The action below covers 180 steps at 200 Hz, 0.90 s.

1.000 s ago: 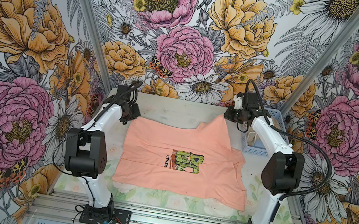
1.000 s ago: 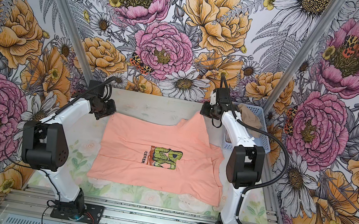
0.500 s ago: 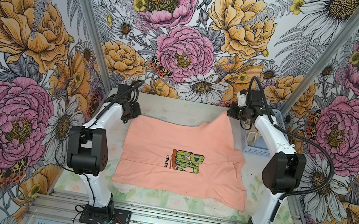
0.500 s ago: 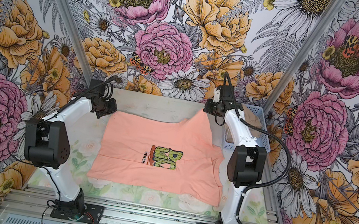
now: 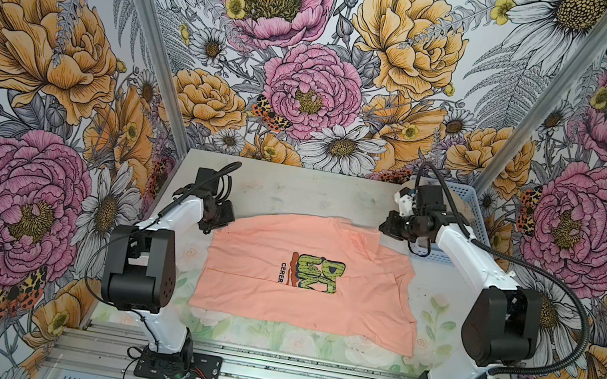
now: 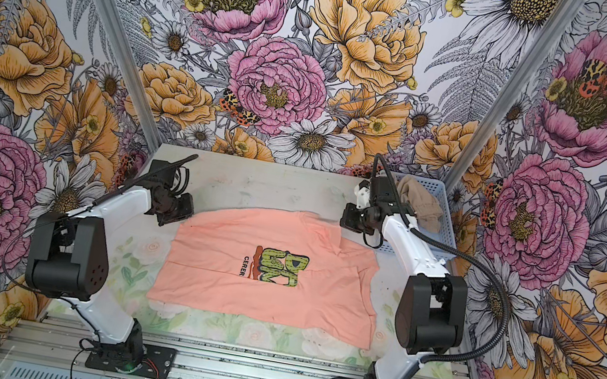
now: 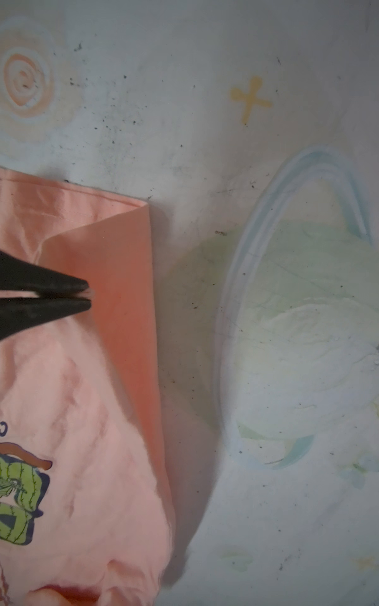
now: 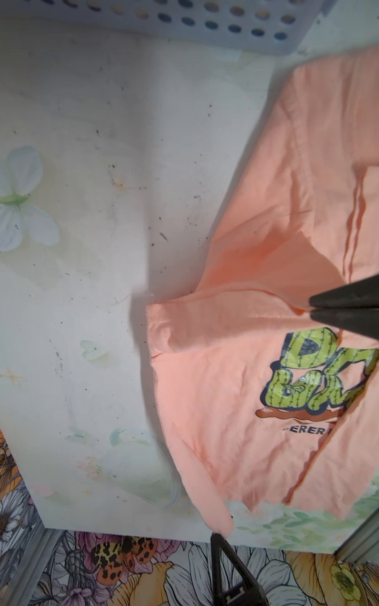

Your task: Fold and stack the mixed laundry pile

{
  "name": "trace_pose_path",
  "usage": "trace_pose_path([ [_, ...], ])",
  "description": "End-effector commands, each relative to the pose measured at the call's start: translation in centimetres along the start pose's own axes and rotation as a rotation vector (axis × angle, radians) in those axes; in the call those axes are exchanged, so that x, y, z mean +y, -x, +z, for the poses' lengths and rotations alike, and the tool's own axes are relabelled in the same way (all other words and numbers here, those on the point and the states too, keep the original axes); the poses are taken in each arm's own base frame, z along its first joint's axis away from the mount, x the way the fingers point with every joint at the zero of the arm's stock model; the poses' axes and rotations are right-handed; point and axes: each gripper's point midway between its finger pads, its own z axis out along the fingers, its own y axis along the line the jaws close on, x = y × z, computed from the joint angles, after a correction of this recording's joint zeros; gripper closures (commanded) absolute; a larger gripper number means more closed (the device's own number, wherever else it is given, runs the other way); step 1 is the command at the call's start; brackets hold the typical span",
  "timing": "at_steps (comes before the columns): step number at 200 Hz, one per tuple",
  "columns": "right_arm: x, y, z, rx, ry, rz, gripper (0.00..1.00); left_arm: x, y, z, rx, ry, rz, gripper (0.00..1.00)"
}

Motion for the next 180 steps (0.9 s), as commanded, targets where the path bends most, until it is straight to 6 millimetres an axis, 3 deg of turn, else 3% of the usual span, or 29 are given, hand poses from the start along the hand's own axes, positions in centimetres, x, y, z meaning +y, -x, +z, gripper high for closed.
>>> trace_pose_path([
  [1, 1.4, -1.2, -1.7, -0.022, 0.048, -0.015, 1.00, 0.6, 0.0, -1.4, -0.054, 0.006, 0.015, 1.00],
  [60, 1.7, -5.0, -3.8, 0.003, 0.066, 0.002, 1.00, 2.9, -2.8, -3.0, -0.067, 0.030, -0.028, 1.00],
  [135, 2.3, -6.5, -6.4, -0.013, 0.057, -0.012, 1.00, 4.6, -4.3, -4.3, -0.088, 0.082, -0.042, 1.00],
  [180, 2.8, -7.1, -8.4, -0.033, 0.050, -0.034, 1.00, 5.0, -3.6, -4.8, -0.112, 0.103, -0.033, 1.00],
])
